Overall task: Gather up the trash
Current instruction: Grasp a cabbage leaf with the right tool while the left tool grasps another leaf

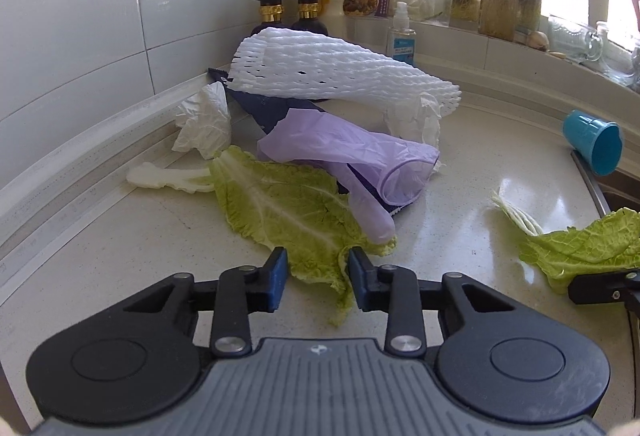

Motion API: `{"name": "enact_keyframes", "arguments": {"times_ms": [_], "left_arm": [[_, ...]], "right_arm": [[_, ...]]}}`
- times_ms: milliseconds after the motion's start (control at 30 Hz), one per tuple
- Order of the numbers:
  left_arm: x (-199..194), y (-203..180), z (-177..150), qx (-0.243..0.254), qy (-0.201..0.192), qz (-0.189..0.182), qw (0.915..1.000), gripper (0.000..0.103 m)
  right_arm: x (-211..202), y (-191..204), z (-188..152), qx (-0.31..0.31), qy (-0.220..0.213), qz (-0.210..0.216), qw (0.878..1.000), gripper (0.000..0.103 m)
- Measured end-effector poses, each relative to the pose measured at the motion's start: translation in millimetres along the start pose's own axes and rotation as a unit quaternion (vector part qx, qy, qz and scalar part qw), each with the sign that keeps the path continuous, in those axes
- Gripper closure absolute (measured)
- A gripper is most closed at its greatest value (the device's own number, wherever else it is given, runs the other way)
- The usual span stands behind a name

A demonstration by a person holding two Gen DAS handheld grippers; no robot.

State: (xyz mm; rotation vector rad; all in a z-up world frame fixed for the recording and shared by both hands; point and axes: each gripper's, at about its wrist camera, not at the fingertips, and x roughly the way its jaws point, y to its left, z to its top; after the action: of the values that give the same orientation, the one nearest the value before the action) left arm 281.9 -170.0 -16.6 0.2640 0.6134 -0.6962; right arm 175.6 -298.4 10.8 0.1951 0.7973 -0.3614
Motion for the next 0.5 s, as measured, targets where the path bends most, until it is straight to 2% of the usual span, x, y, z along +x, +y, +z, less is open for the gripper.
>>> {"name": "enact_keyframes", "arguments": {"times_ms": [33,67,100,233,500], "left_arm": [[-1.0,-0.4,0.2,-0.001,-0.001,0.002,1.0,0.084],[-2.1,-1.1,0.5,-0.004,-0.002,0.003,1.0,0.095],[-2.6,-2.4,0.6,-0.005,-0.002,0.013,0.9999,0.099],[-5.7,0.1,-1.1,-0.026,-0.006,0.016,0.9995,0.101],[-28.8,12.0,-3.6,-0.066,-0.023,0.018,0.9974,0.102]], "right_arm": [[-0.3,-0.5,0.3,0.003,-0.001,0.003,1.0,0.076],[-0.9,-1.4,0.6,0.008,-0.003,0.007,1.0,0.079],[-1.4,-2.9,0.9,0.014,-0.006,0.01,1.0,0.082],[-5.1,-12.4,4.0,0.043,-0.017,0.028,0.999,0.09],[-16.5,-23.8,9.3,0.091,-0.043,0.085,0.991,0.091]]}}
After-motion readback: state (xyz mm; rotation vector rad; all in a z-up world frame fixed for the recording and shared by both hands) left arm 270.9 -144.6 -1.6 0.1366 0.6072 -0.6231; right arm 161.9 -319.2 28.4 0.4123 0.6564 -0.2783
